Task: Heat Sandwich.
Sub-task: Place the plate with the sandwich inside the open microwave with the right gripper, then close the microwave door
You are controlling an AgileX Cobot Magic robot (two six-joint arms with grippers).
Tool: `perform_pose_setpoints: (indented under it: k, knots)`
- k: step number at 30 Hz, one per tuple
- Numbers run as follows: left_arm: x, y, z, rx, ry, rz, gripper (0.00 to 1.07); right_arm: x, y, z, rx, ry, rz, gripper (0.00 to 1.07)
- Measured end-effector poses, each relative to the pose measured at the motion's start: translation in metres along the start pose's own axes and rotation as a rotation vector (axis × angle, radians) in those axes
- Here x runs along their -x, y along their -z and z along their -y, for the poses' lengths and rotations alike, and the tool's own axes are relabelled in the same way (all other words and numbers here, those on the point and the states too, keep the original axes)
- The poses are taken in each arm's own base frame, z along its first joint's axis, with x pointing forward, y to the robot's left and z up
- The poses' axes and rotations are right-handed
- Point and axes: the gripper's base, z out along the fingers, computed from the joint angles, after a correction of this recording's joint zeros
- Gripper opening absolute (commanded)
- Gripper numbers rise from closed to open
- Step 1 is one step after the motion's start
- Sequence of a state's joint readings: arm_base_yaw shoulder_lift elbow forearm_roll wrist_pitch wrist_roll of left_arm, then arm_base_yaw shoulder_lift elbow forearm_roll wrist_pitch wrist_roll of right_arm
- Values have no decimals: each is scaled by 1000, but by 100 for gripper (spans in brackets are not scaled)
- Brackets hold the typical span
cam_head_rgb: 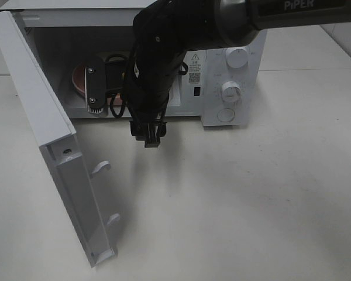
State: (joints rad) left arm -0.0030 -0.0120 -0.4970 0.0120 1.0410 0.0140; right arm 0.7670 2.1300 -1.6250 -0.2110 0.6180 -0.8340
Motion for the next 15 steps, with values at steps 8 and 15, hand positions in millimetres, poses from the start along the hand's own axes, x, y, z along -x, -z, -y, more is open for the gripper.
perform_pose_setpoints:
  k: [8, 15]
  knots:
    - [0, 0, 0, 0, 0, 0, 59, -13, 24, -14, 6, -21, -7, 76]
    - [0, 0, 0, 0, 0, 0, 59, -27, 51, -28, 4, -98, -10, 76]
